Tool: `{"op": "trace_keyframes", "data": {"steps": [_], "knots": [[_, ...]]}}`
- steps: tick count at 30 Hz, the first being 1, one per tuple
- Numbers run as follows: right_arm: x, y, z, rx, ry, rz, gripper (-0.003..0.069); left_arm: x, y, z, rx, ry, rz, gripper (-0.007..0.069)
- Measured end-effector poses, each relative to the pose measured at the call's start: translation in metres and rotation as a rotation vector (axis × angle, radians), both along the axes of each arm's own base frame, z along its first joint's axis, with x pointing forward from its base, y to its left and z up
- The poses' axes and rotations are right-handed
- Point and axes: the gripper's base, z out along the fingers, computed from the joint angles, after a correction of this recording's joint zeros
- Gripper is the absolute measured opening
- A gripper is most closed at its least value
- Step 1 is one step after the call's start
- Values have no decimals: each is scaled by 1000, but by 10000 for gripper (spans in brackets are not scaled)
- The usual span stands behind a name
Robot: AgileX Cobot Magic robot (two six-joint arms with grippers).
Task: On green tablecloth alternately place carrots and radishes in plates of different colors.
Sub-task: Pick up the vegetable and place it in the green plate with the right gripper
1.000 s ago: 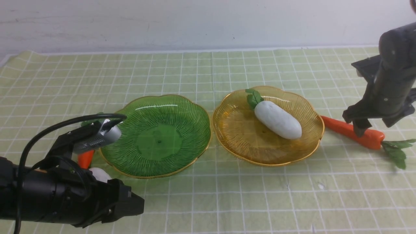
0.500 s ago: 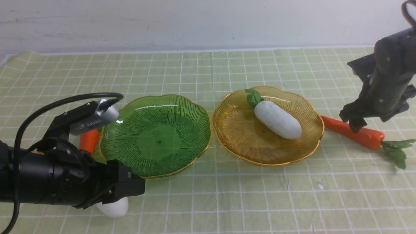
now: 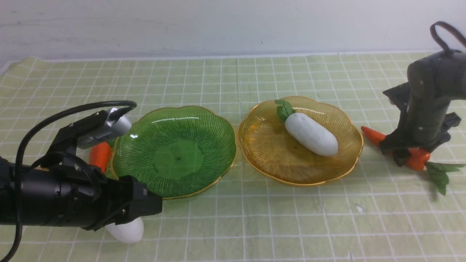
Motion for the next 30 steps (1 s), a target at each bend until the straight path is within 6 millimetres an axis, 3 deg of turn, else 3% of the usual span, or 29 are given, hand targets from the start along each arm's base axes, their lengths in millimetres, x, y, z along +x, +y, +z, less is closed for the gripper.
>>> {"op": "trace_keyframes", "data": {"steps": [3,7,13,16,18,21,22,23,24,30], "knots": [[-4,-5,1,-58,49,8,304,0,0,0,0,0,0,332],[-9,-10,10,-116,85,10,308,0,0,0,1,-1,-1,332],[-22,-13,62,-133,4,-12,308,0,0,0,0,2,-6,332],[-33,3,89,-2,-50,-39,308,1,1,0,12,-10,1,332],[-40,26,101,111,-69,-22,308,3,2,0,28,-32,14,332],[-51,76,109,313,-52,31,308,8,6,1,62,-82,46,332],[-52,81,109,341,-50,33,308,7,6,1,64,-82,46,332],[-55,100,109,393,-44,62,308,10,8,1,81,-108,61,332],[-63,149,107,512,-61,137,308,16,17,4,110,-149,114,332],[-69,233,102,610,-151,332,308,25,51,22,72,-118,271,332]]}}
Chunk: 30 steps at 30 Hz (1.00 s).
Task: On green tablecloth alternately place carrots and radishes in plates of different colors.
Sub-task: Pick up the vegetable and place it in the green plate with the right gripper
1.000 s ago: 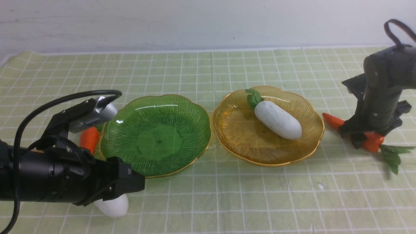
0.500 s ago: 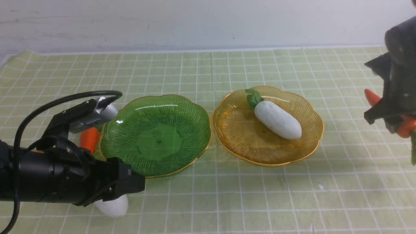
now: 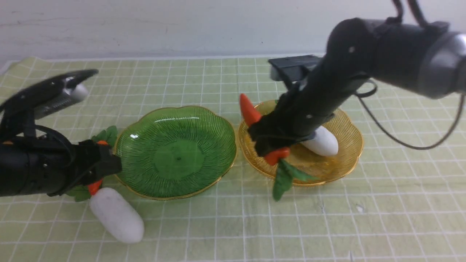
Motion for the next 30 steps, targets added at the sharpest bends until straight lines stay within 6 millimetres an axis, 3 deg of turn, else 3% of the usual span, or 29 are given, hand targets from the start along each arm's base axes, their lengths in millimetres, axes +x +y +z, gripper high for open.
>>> {"op": "trace_keyframes", "data": {"steps": [4,6,9,14,18,21,24,26,27,30], "knots": [[11,42,2,45,-79,62,308,-1,22,8,-19,34,57,332],[22,66,-8,67,-115,85,308,-3,37,10,-28,52,103,332],[38,87,-27,83,-148,94,319,-6,45,10,-31,72,123,332],[51,97,-57,68,-144,93,488,-7,47,9,-17,81,121,332],[51,95,-59,14,-132,117,610,-7,47,9,-14,82,120,332],[51,90,-47,-66,-144,151,651,-8,46,10,-17,86,114,332],[54,73,-5,-201,-191,172,655,-7,46,14,-19,84,110,332],[57,64,32,-213,-286,142,633,-3,48,18,-22,76,116,332],[58,61,40,-213,-308,132,627,-2,48,20,-22,73,118,332],[55,41,97,-204,-455,41,533,9,51,25,-34,80,116,332]]}}
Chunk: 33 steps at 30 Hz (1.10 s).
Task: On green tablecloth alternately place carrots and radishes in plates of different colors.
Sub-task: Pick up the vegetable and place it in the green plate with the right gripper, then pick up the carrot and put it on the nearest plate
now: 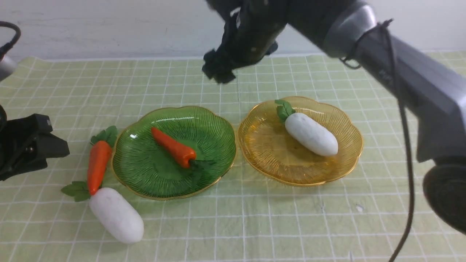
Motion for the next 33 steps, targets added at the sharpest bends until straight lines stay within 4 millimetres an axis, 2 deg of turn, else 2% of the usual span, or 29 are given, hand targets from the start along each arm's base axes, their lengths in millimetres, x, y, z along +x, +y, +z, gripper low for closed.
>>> {"op": "trace_keyframes", "data": {"steps": [2,3,4,5,7,8,9,10,11,12,13,14,16,17,21,22,24,25,29,33], "knots": [[-6,-11,23,12,-53,-29,470,7,2,-1,-5,12,-2,332],[-13,-20,38,19,-72,-50,394,16,5,-4,-13,31,-3,332],[-13,-20,38,20,-71,-51,384,18,6,-6,-16,39,-3,332],[-23,-31,53,34,-74,-64,287,26,9,-13,-24,64,-5,332],[-39,-42,67,56,-59,-64,176,37,12,-23,-20,87,-18,333],[-41,-43,68,59,-56,-65,176,37,12,-23,-20,87,-18,333],[-48,-46,72,67,-47,-60,133,42,14,-28,-16,98,-25,338],[-68,-58,83,87,-27,-50,57,51,18,-33,-1,98,-36,351],[-74,-60,86,94,-21,-47,38,53,19,-36,-1,102,-36,353],[-95,-71,93,121,4,-34,9,62,22,-40,2,108,-36,372],[-98,-72,94,127,10,-31,4,65,23,-42,3,109,-36,378],[-120,-83,99,148,35,-19,-7,74,27,-45,4,112,-33,402],[-146,-97,97,165,75,-7,-13,86,31,-53,-1,124,-28,429],[-152,-100,95,171,92,-3,-13,92,33,-58,-6,135,-27,440],[-183,-118,72,150,181,-1,-14,113,39,-85,-53,190,-14,459],[-185,-119,69,145,188,-2,-14,114,39,-85,-54,188,-13,459],[-193,-124,51,111,239,-9,-14,124,41,-99,-91,208,1,458],[-193,-124,51,112,237,-9,-14,125,41,-99,-94,209,2,458],[-196,-126,27,68,304,-19,-14,136,42,-116,-152,224,40,458],[-196,-126,23,61,314,-21,-14,139,42,-126,-186,240,58,457]]}}
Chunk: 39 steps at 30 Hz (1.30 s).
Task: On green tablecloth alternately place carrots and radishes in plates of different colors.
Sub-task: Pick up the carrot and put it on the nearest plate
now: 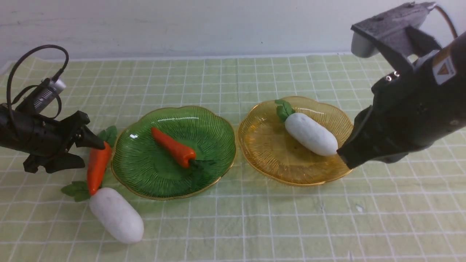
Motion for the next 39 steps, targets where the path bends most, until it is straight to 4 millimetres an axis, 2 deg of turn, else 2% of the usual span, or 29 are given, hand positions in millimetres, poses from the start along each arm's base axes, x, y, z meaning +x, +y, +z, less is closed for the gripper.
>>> {"op": "trace_keyframes", "data": {"steps": [2,5,6,9,11,14,16,18,21,24,26,29,33,36,39], "knots": [[0,0,0,1,-2,0,-14,1,0,-5,-10,10,6,447],[0,0,0,2,-3,0,-14,2,1,-15,-16,30,5,361],[0,0,0,2,-4,0,-14,3,2,-16,-11,26,-1,291],[-1,-1,1,5,-9,0,-14,7,7,-10,-1,0,-14,256],[-4,-3,5,9,-23,-1,-14,9,17,5,-10,-30,-19,258],[-16,-12,20,37,-76,-2,-14,6,33,50,-2,-108,-27,258],[-29,-21,33,65,-121,-3,-14,1,33,80,-9,-150,-25,258],[-42,-31,45,91,-170,-4,-14,-4,19,101,-31,-160,-36,258],[-56,-41,56,109,-221,-8,-14,-3,-7,111,-60,-149,-57,258],[-71,-53,67,129,-275,-13,-14,5,-52,107,-61,-101,-123,258],[-76,-56,70,137,-291,-14,-14,9,-75,99,-51,-71,-149,258],[-78,-58,71,140,-299,-15,-14,14,-97,90,-36,-40,-159,279],[-79,-59,72,136,-304,-17,-15,20,-115,72,-33,10,-146,362],[-79,-59,72,135,-304,-17,-15,22,-115,64,-36,37,-132,437],[-78,-61,72,122,-312,-21,-15,22,-111,63,-34,47,-128,479]]}}
